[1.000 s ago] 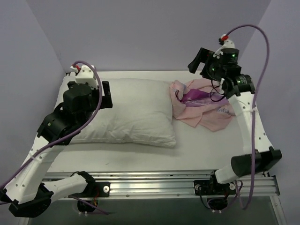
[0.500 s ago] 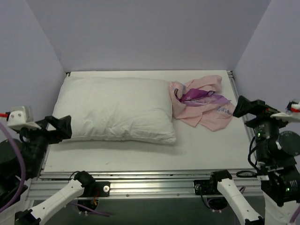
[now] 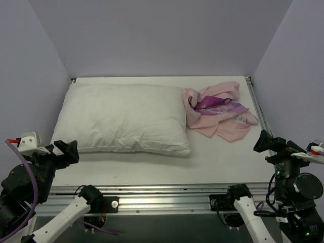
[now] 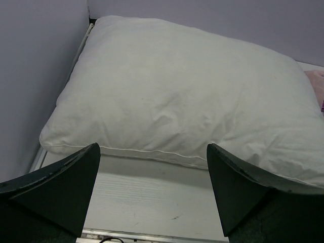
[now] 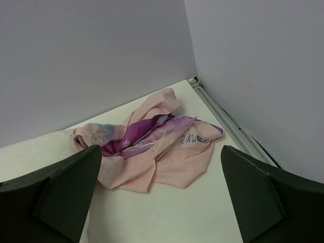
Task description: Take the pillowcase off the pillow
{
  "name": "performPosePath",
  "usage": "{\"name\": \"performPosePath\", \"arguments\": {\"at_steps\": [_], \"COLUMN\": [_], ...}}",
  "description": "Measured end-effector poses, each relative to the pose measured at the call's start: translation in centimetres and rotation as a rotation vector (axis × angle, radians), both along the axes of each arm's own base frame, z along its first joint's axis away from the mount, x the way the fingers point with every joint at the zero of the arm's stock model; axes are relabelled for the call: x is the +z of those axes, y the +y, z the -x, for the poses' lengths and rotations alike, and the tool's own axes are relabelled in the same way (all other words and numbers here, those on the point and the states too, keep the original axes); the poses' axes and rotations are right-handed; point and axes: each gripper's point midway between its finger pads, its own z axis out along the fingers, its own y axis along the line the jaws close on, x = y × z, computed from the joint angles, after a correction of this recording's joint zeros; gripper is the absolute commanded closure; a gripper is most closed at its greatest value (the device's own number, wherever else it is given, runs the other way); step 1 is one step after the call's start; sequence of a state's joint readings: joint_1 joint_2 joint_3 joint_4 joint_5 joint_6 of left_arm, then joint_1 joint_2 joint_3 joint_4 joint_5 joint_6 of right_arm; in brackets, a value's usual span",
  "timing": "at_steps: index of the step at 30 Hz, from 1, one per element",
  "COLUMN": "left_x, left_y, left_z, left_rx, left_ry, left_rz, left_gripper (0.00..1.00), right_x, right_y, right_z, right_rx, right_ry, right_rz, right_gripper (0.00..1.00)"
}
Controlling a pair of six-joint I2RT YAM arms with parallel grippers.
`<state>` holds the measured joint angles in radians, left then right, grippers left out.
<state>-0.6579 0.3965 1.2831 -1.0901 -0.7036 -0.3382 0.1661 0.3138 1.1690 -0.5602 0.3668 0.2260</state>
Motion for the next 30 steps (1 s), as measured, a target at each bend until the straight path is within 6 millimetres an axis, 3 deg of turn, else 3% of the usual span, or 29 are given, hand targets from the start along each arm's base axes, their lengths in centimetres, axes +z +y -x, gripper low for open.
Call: {"name": "performPosePath", "arguments": {"at_steps": [12, 19, 30], "left_x": [-2.0, -2.9, -2.5], "left_y": [-0.4, -1.6, -2.2], "left_z": [-0.8, -2.6, -3.7], "left_rx": [0.028, 0.038, 0.055], "left_ry": [0.046, 0.076, 0.055], "left_rz": [-0.010, -0.030, -0.020], "left_gripper": [0.06, 0.06, 0.06], "right_x": [0.0, 0.0, 0.1], "right_y": [-0.1, -0.2, -0.2], "right_z": [0.0, 0.1, 0.2], "right_rx": [-0.006, -0.006, -0.002], "right_ry": [0.001, 0.002, -0.003], "right_rz": [0.003, 0.012, 0.015], "right_gripper": [0.00, 0.00, 0.00]}}
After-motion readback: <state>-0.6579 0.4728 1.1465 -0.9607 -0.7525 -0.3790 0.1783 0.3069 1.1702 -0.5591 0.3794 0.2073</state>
